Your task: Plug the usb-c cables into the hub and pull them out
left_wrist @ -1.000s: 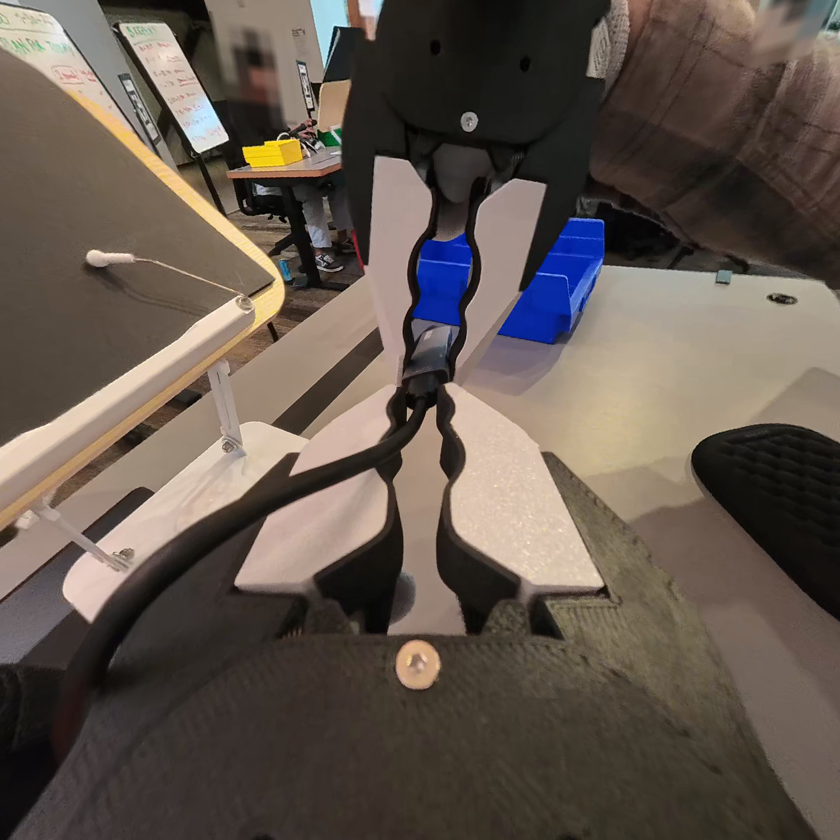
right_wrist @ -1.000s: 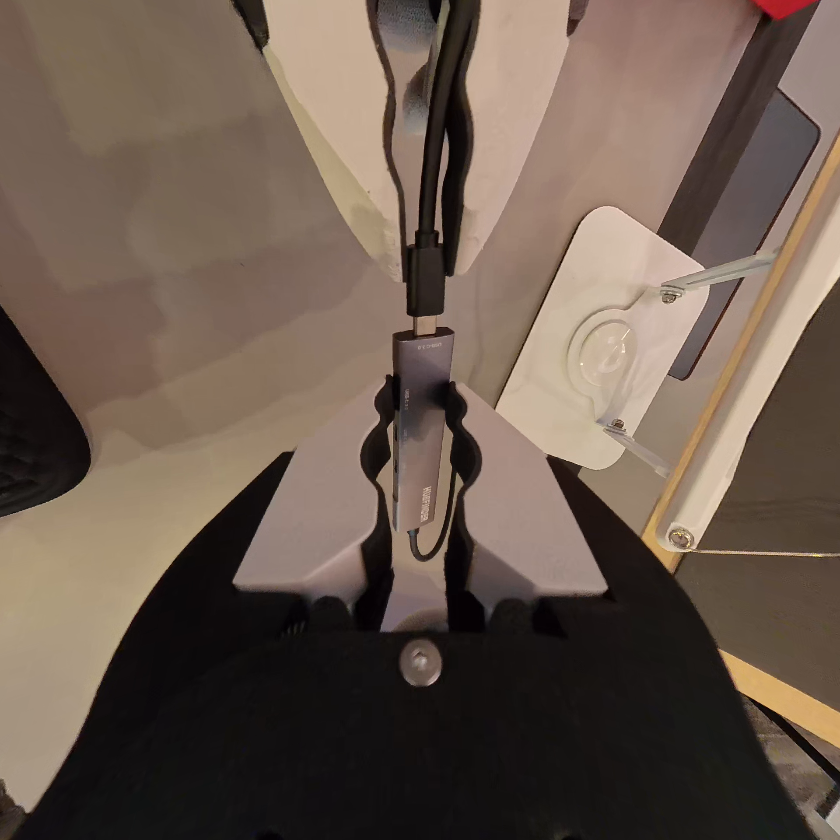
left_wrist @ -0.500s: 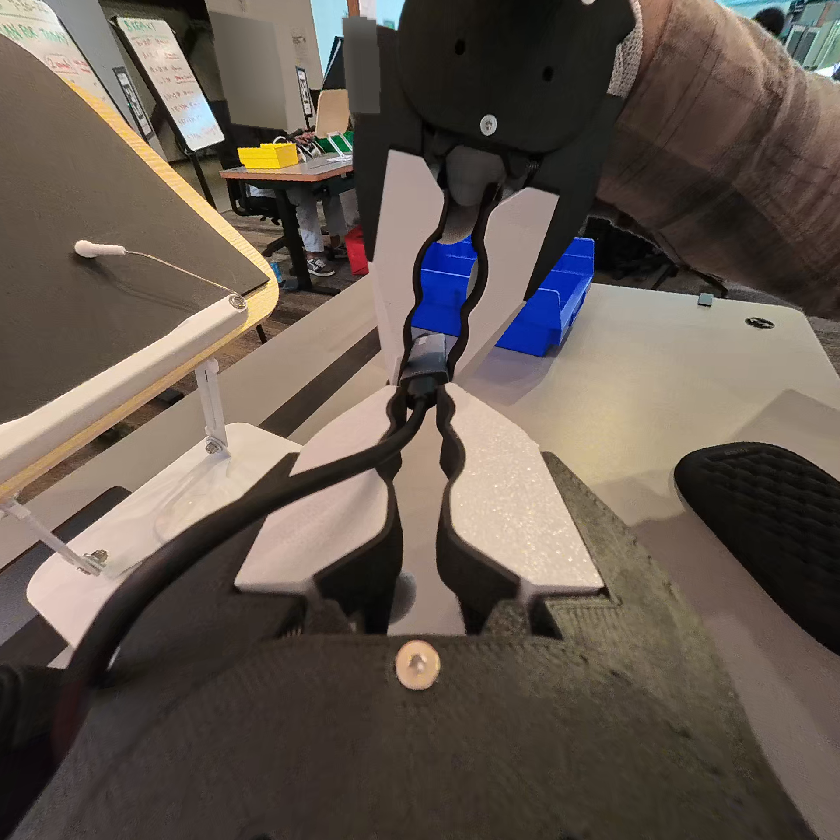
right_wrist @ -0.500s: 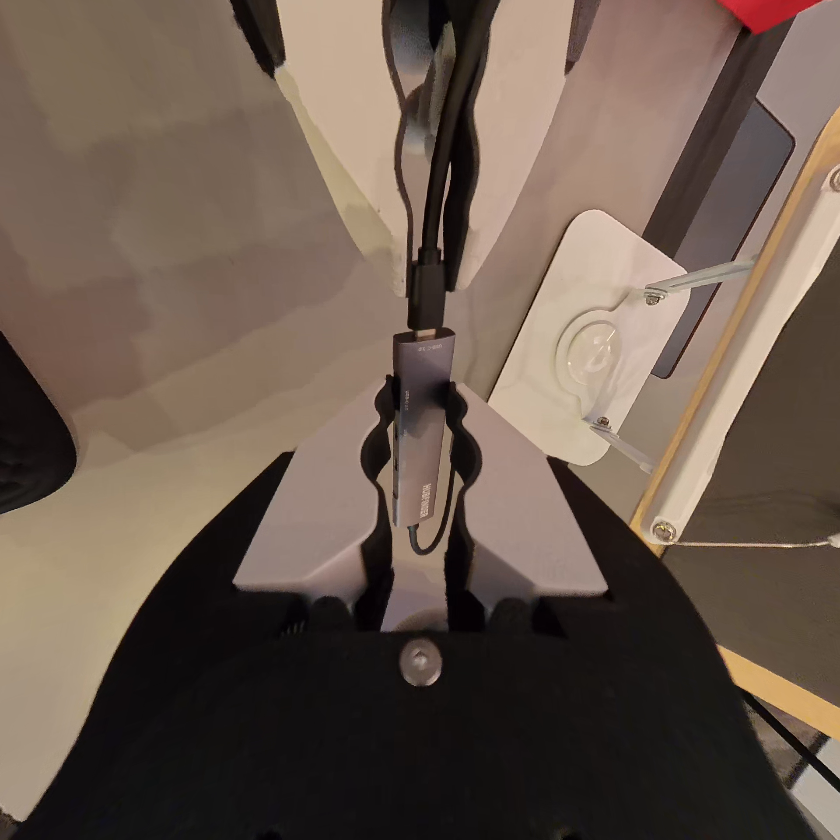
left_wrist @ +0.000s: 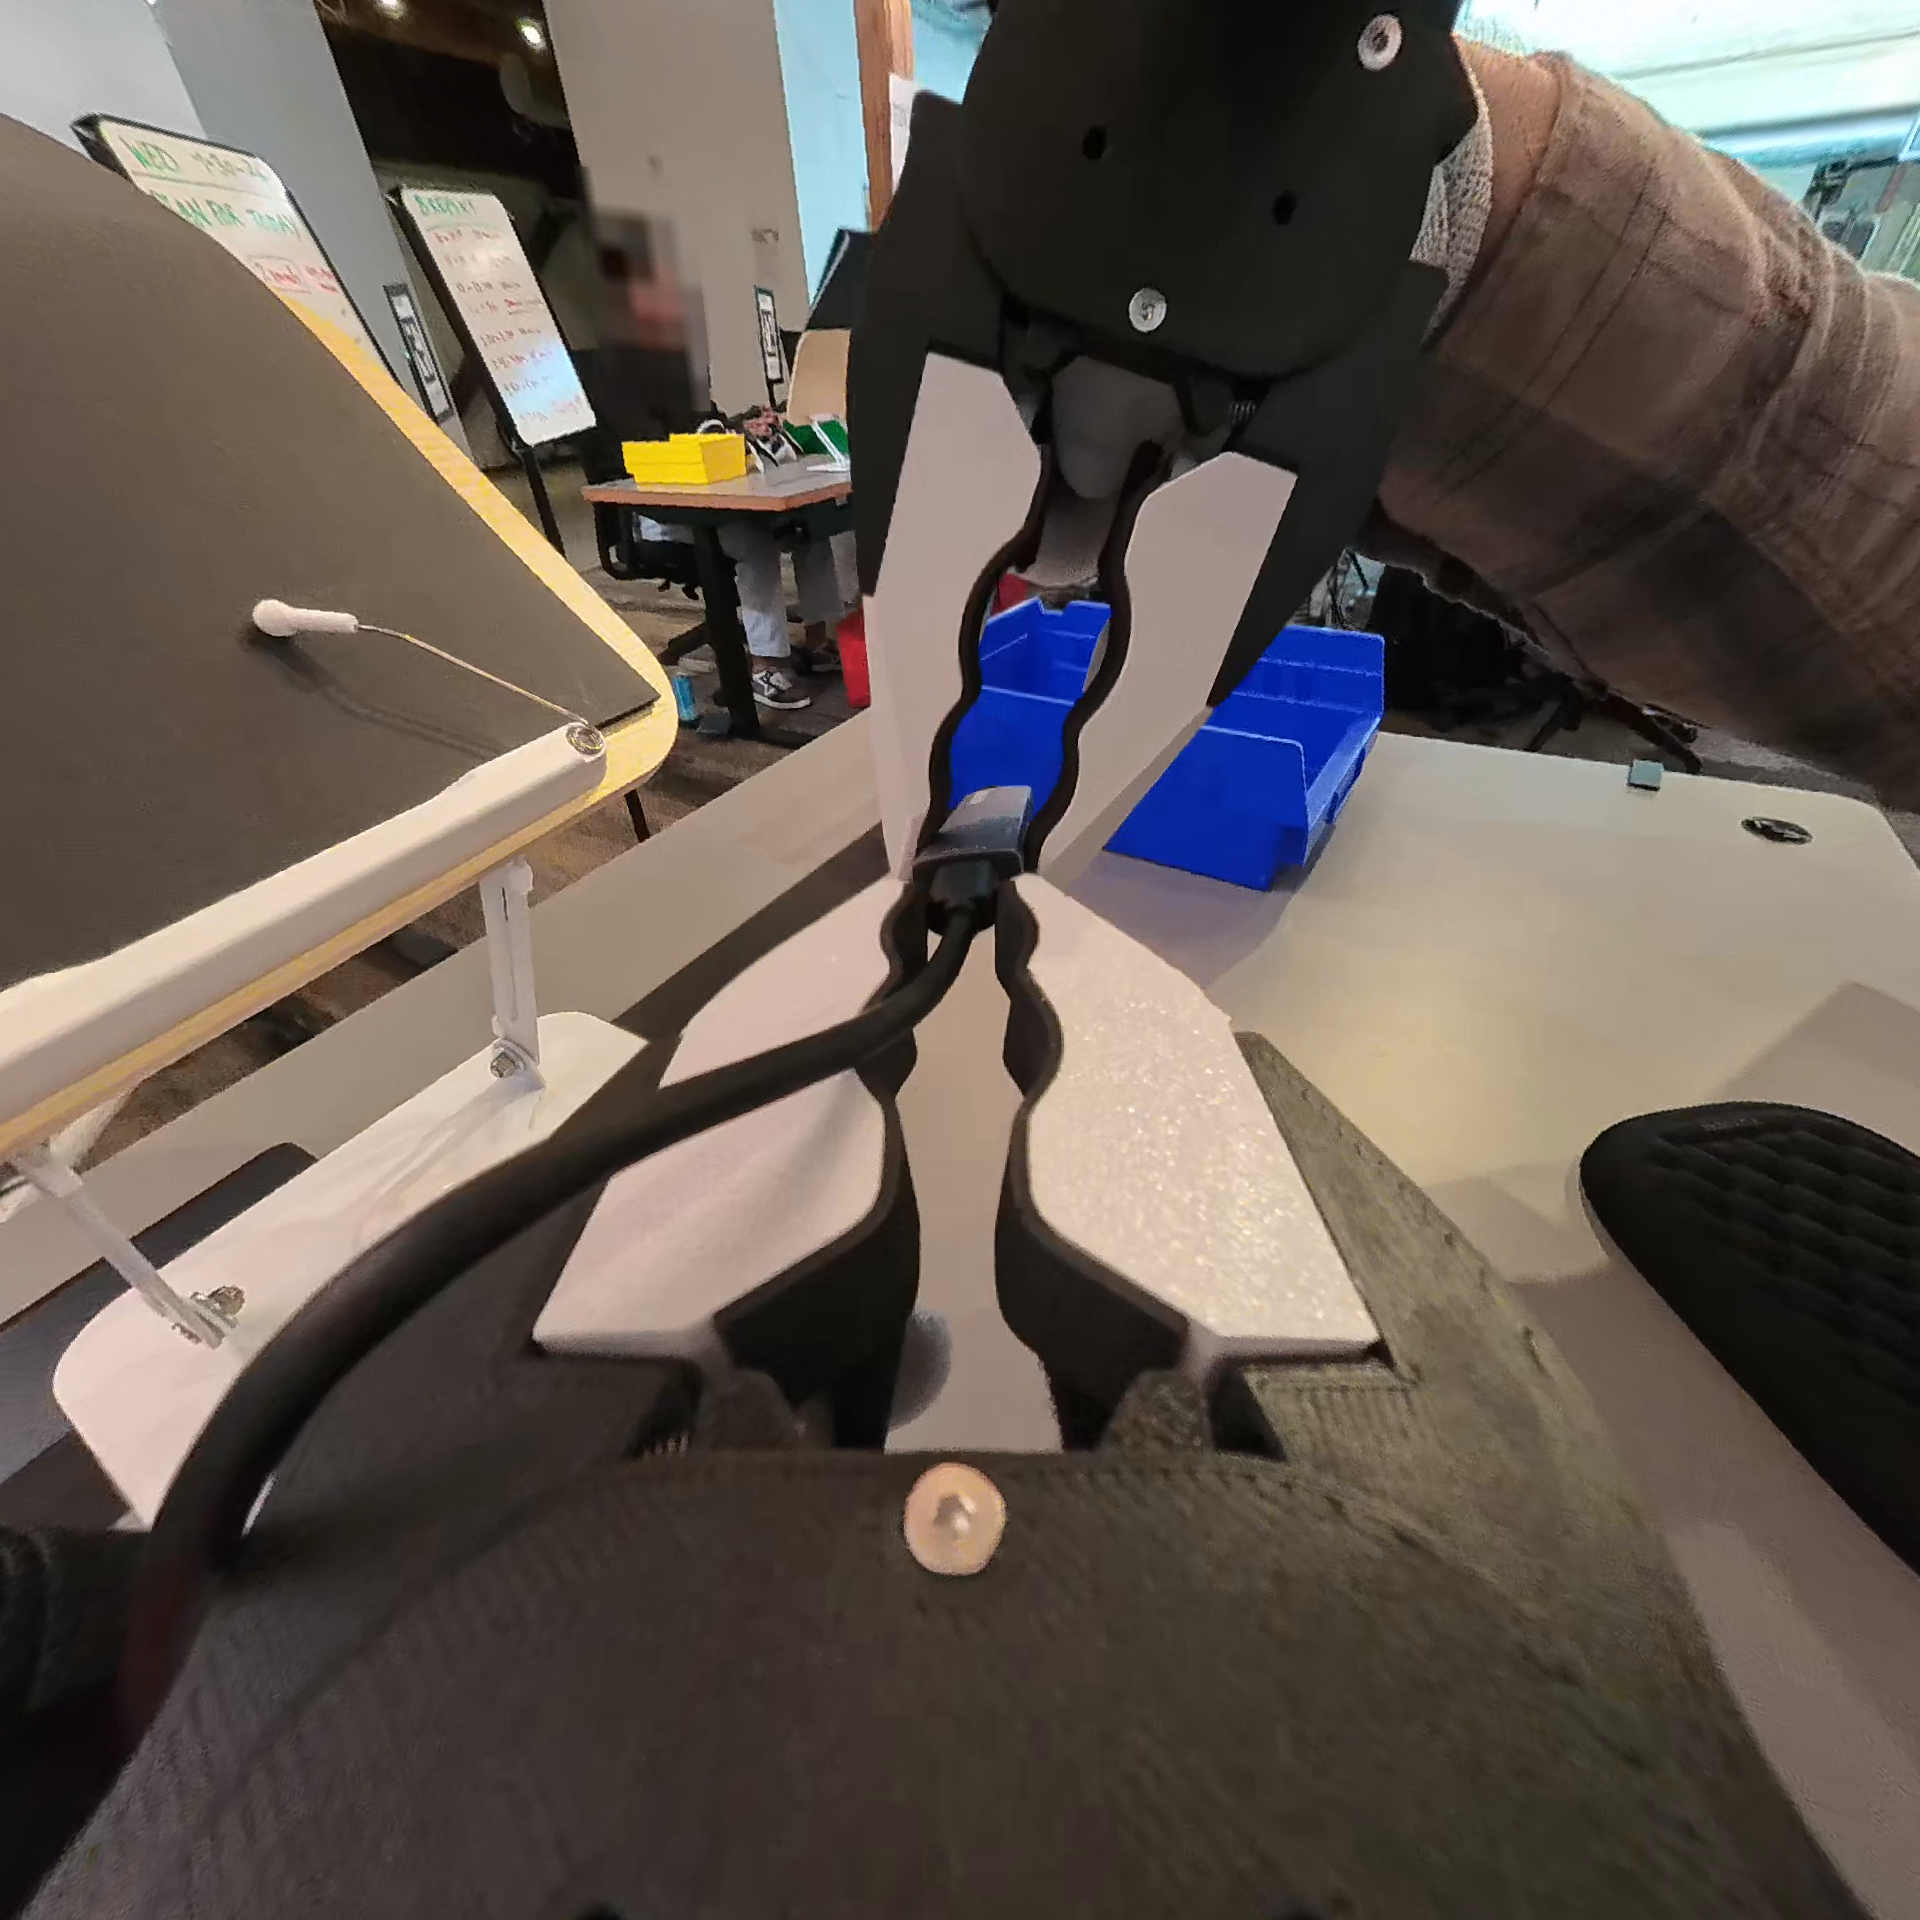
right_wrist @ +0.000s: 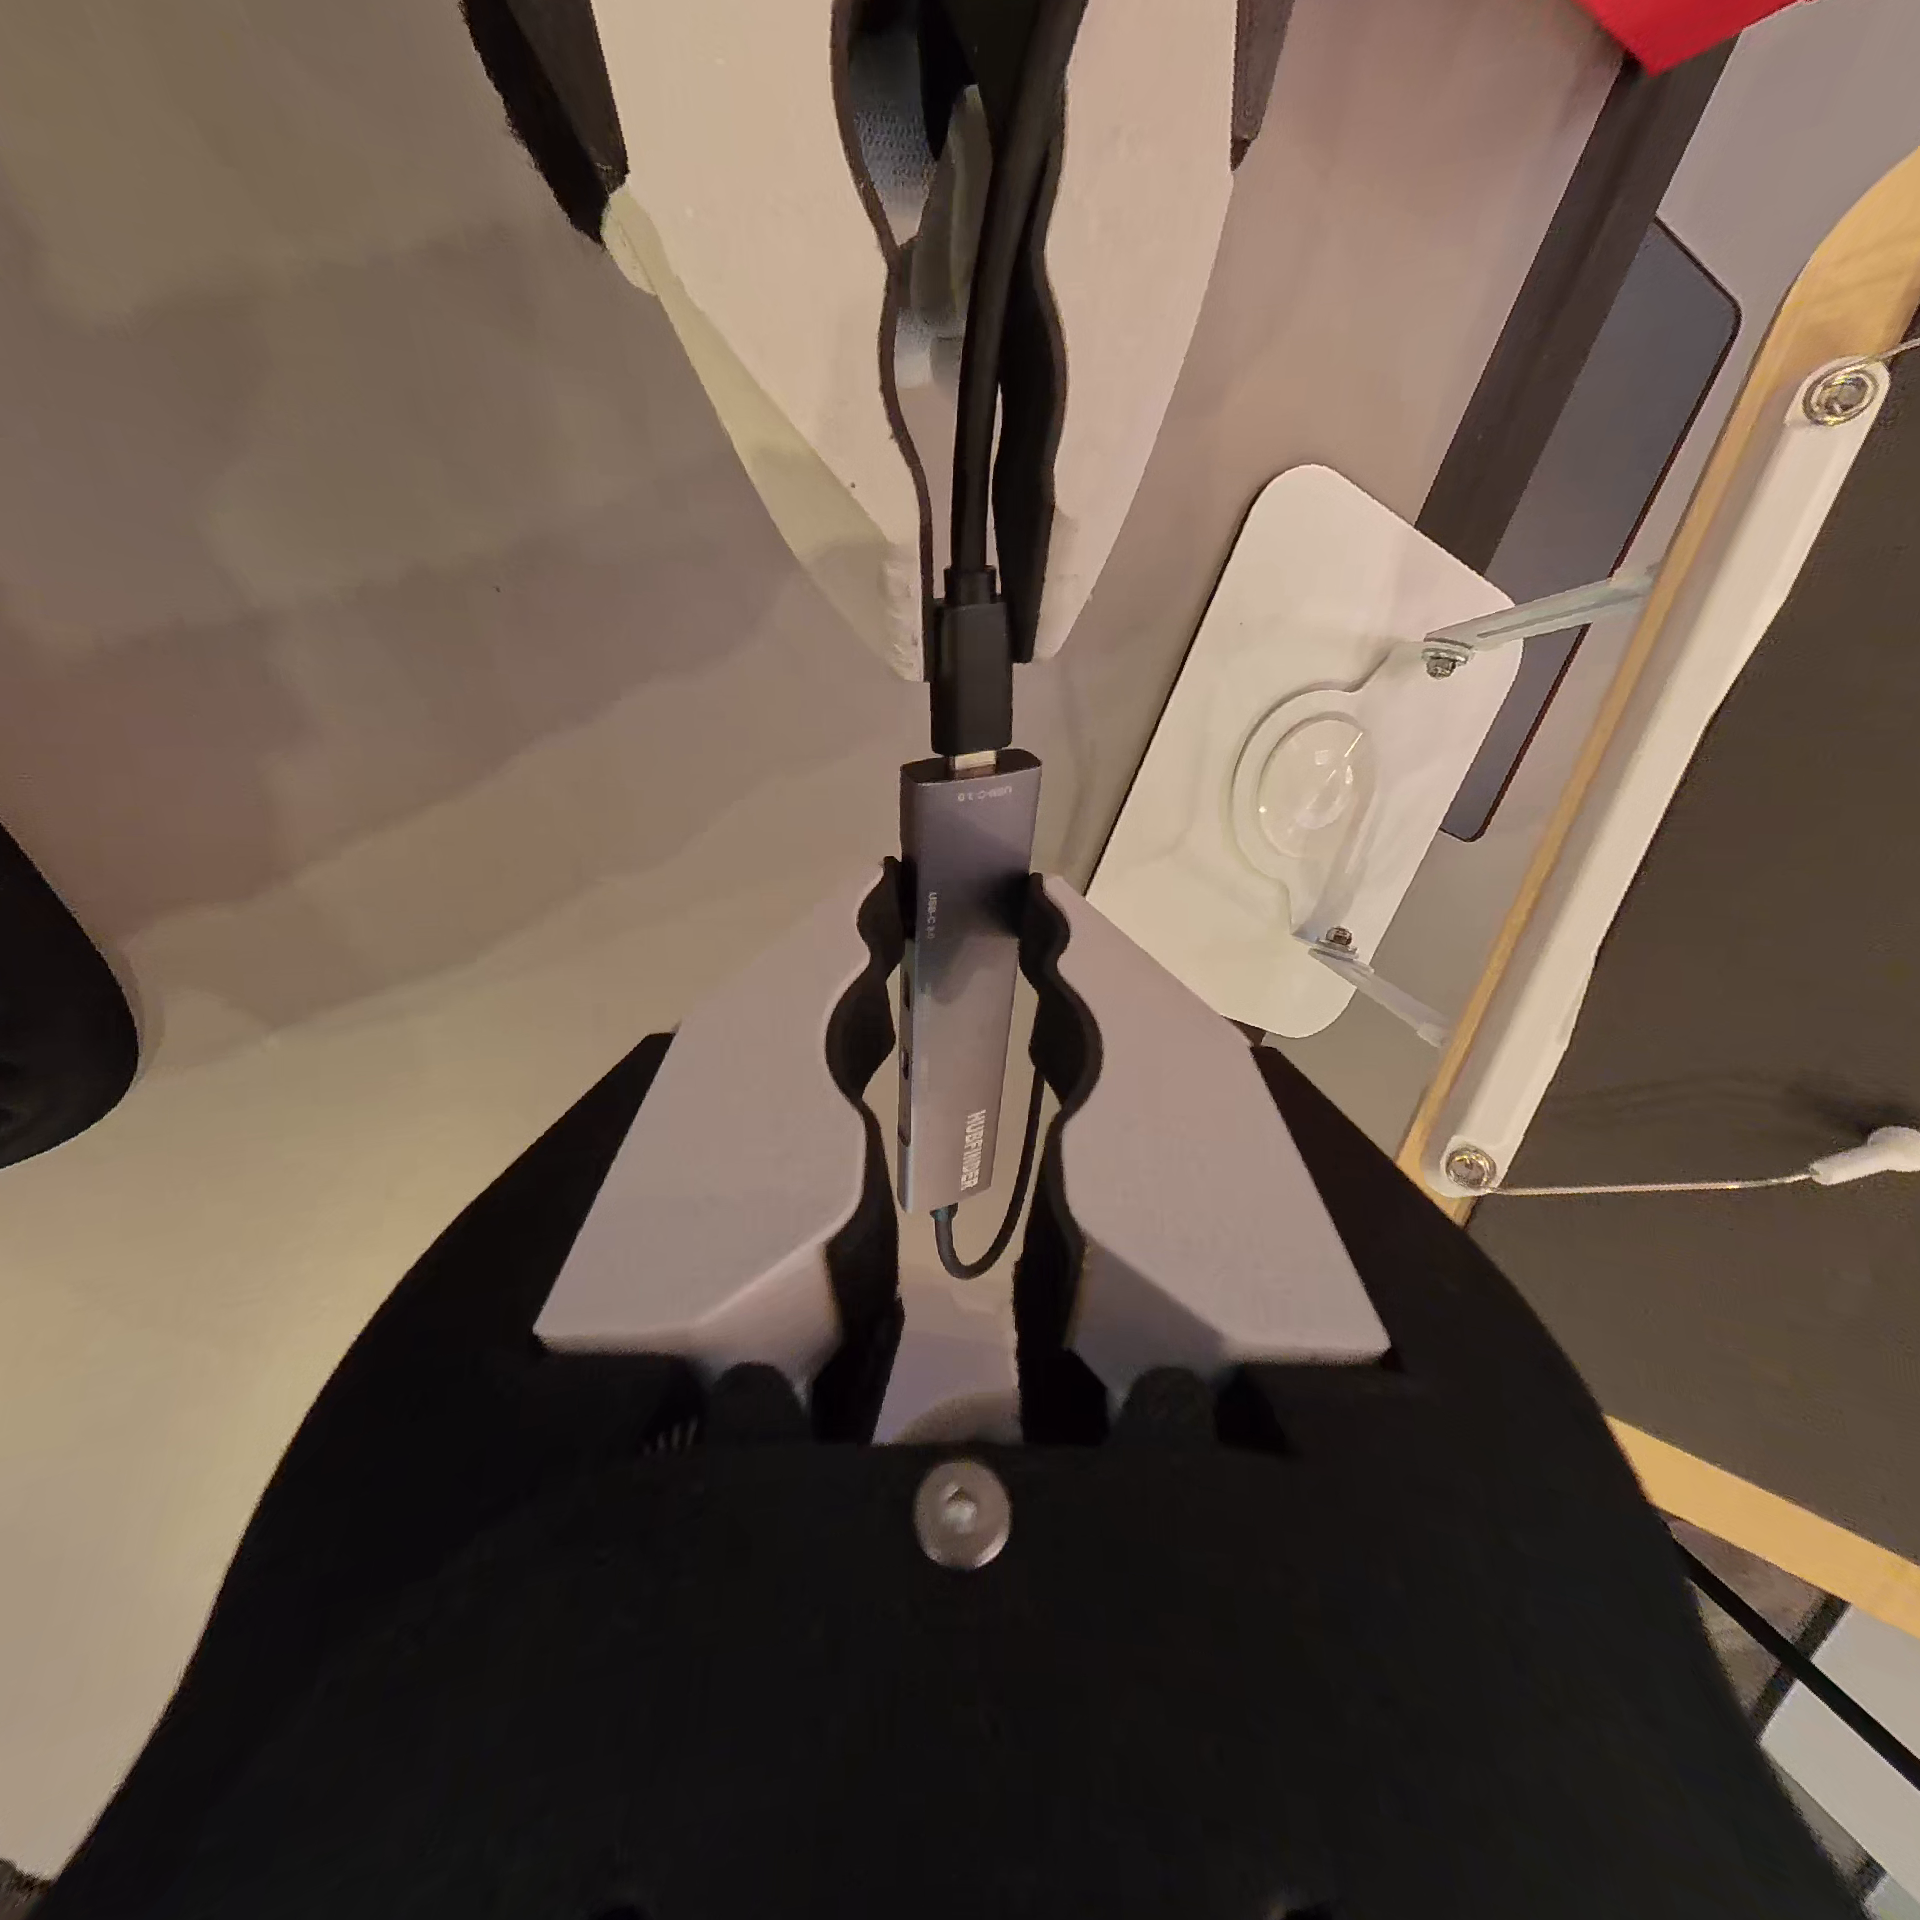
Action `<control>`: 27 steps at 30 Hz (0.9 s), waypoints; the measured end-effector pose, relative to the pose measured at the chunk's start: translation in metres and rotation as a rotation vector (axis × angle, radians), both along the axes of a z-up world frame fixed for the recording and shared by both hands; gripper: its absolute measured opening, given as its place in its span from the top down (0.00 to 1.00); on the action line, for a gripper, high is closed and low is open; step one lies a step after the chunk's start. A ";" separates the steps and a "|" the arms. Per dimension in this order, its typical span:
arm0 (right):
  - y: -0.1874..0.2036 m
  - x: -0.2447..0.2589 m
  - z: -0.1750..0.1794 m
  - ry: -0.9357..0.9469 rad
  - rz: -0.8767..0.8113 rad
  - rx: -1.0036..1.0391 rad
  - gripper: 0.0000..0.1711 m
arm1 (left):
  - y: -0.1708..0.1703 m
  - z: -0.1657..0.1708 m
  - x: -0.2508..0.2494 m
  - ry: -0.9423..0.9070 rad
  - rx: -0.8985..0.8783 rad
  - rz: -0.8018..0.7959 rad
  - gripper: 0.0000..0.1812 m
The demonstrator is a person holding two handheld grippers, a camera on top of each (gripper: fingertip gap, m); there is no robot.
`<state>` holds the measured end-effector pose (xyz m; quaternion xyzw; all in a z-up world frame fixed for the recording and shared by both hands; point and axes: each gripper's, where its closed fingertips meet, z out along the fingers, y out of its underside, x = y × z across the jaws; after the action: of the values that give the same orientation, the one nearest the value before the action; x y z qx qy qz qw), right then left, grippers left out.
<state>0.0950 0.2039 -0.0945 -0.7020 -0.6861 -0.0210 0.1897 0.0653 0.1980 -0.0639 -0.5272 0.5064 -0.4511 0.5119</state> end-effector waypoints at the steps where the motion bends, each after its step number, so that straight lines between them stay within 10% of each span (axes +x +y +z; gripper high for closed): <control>1: 0.000 0.000 0.001 -0.003 0.000 0.005 0.89 | 0.000 0.001 0.000 -0.010 0.004 0.003 0.93; 27: -0.001 -0.001 -0.001 -0.117 -0.002 0.028 0.90 | -0.003 0.000 0.001 0.013 0.015 0.005 0.92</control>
<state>0.0942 0.2033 -0.0951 -0.6974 -0.6951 -0.0720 0.1590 0.0664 0.1955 -0.0641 -0.5274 0.5119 -0.4427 0.5137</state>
